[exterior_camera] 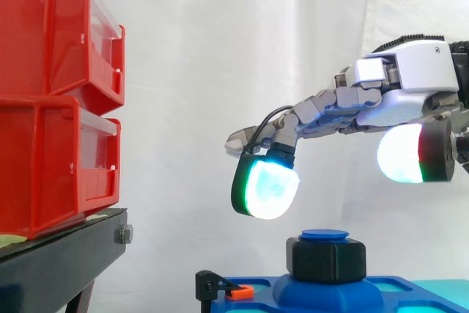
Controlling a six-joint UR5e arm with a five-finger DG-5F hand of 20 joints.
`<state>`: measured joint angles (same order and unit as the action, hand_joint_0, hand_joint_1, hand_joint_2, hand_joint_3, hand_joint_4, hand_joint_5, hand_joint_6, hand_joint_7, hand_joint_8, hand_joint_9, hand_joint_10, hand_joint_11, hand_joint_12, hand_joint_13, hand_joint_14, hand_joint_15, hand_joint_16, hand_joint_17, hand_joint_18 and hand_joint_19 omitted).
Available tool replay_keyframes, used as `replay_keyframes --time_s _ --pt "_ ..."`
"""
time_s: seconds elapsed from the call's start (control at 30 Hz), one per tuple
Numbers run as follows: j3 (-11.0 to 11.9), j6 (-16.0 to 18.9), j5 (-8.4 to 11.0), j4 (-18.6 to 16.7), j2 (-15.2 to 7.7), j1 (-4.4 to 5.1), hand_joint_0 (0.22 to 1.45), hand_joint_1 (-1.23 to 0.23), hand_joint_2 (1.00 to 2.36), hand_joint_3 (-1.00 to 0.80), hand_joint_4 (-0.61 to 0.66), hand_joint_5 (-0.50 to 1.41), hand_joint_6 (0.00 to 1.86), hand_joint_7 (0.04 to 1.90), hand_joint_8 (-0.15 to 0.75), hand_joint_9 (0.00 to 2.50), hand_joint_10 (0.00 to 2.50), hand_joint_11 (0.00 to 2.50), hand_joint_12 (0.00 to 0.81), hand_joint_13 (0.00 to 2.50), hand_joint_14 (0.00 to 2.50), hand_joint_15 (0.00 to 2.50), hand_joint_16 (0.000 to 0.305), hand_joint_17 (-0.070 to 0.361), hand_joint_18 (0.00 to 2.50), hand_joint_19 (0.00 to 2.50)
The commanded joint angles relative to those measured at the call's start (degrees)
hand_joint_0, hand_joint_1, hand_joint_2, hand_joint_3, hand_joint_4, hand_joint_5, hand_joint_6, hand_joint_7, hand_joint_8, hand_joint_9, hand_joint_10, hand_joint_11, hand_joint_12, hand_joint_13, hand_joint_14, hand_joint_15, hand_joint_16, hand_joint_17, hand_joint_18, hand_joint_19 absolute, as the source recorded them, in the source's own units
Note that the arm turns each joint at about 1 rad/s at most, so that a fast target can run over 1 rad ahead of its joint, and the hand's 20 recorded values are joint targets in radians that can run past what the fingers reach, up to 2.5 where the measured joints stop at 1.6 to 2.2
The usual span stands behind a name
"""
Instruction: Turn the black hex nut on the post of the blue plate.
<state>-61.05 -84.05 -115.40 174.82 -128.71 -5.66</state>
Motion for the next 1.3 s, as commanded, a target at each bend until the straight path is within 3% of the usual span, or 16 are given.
replay_keyframes --time_s 0.0,0.2,0.37,0.53,0.8,0.93,1.27 --pt "-0.04 0.65 0.0 -0.62 -0.04 0.04 0.4 -0.47 1.0 -0.5 0.15 -0.27 0.5 0.79 0.224 0.04 0.0 0.0 0.384 0.04 0.0 0.0 0.064 0.145 0.0 0.05" --pt "-0.04 4.51 0.53 -4.23 -0.13 0.65 0.4 -0.65 1.0 -0.5 0.15 -0.28 0.5 0.82 0.228 0.06 0.0 0.0 0.386 0.07 0.0 0.01 0.064 0.144 0.0 0.04" --pt "-2.85 6.01 3.87 -8.8 -0.13 2.23 0.4 -0.67 1.0 -0.5 0.15 -0.27 0.5 0.83 0.231 0.08 0.0 0.0 0.389 0.09 0.0 0.01 0.064 0.144 0.0 0.04" --pt "-4.69 5.83 5.62 -10.64 -0.13 3.38 0.42 -0.73 1.0 -0.5 0.13 -0.28 0.5 0.84 0.218 0.09 0.0 0.0 0.373 0.11 0.0 0.0 0.061 0.137 0.0 0.03" --pt "-5.49 4.25 8.35 -10.55 -0.13 4.96 0.46 -0.77 1.0 -0.5 0.1 -0.3 0.5 0.83 0.2 0.07 0.0 0.03 0.358 0.11 0.0 0.03 0.057 0.129 0.0 0.05" --pt "-5.49 2.84 9.67 -9.68 -0.13 5.31 0.48 -0.81 1.0 -0.5 0.11 -0.29 0.5 0.82 0.201 0.1 0.0 0.0 0.353 0.14 0.0 0.01 0.056 0.126 0.0 0.02" --pt "-5.49 1.35 10.55 -9.59 -0.13 5.57 0.52 -0.84 1.0 -0.5 0.11 -0.28 0.5 0.85 0.193 0.1 0.0 0.0 0.344 0.15 0.0 0.01 0.053 0.119 0.0 0.01"
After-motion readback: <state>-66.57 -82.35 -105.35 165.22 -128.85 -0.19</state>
